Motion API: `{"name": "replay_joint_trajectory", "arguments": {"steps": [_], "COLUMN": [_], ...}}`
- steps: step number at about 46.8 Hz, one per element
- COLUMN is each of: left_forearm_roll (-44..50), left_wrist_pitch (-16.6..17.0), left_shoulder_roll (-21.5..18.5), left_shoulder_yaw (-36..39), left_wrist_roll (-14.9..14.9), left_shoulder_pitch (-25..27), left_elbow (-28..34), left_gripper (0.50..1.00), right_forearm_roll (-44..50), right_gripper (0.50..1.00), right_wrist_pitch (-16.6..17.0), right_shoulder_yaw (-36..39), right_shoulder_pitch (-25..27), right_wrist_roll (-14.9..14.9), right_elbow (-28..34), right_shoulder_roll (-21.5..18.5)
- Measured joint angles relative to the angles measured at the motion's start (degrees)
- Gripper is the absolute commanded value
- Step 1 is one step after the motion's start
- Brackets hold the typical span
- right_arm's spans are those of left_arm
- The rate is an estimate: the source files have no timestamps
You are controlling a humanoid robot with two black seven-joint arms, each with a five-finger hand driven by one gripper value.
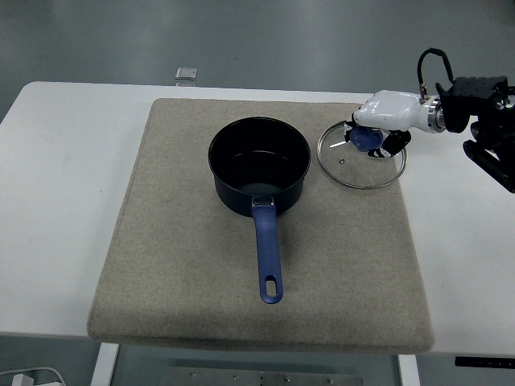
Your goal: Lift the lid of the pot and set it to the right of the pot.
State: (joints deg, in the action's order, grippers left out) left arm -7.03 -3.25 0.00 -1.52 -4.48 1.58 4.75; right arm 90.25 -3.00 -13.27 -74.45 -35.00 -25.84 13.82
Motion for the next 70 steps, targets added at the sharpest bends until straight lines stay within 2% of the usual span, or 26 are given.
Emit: {"name": "replay_joint_trajectory", "arguments": {"steps": [12,14,15,16,17,18,26,42,51,70], "left_forearm_roll": [0.0,0.0,0.0,0.0,0.0,0.0,0.0,0.0,0.0,0.0], "left_wrist_pitch": [0.0,0.0,0.0,0.0,0.0,0.0,0.0,0.0,0.0,0.0], "left_shoulder_roll": [0.0,0.0,0.0,0.0,0.0,0.0,0.0,0.0,0.0,0.0], "left_shoulder_yaw": [0.0,0.0,0.0,0.0,0.0,0.0,0.0,0.0,0.0,0.0], "left_wrist_roll": [0.0,0.0,0.0,0.0,0.0,0.0,0.0,0.0,0.0,0.0], "left_shoulder_pitch": [0.0,0.0,0.0,0.0,0.0,0.0,0.0,0.0,0.0,0.0], "left_elbow": [0.0,0.0,0.0,0.0,0.0,0.0,0.0,0.0,0.0,0.0], "left_gripper": [1.0,1.0,1.0,1.0,1.0,1.0,1.0,1.0,1.0,1.0], "right_forearm_roll": [0.0,0.0,0.0,-0.2,-0.4,-0.8,-4.3,-4.5,-4.5,-4.4], "right_gripper": [0.508,0.612,0.698,0.832,0.929,0.938,0.938,0.938,0.938,0.938], "right_wrist_pitch": [0.0,0.0,0.0,-0.1,-0.2,-0.2,-0.2,0.3,0.1,0.4], "right_shoulder_yaw": [0.0,0.0,0.0,0.0,0.0,0.0,-0.2,-0.3,-5.4,-6.6], "right_shoulder_pitch": [0.2,0.4,0.4,0.4,0.4,0.4,0.5,0.1,-0.5,-5.2], "right_wrist_roll": [0.0,0.0,0.0,0.0,0.0,0.0,0.0,0.0,0.0,0.0], "right_elbow": [0.0,0.0,0.0,0.0,0.0,0.0,-0.2,-0.2,-0.9,-0.9], "right_shoulder_roll": [0.0,0.0,0.0,0.0,0.0,0.0,0.0,0.2,0.7,1.7]}}
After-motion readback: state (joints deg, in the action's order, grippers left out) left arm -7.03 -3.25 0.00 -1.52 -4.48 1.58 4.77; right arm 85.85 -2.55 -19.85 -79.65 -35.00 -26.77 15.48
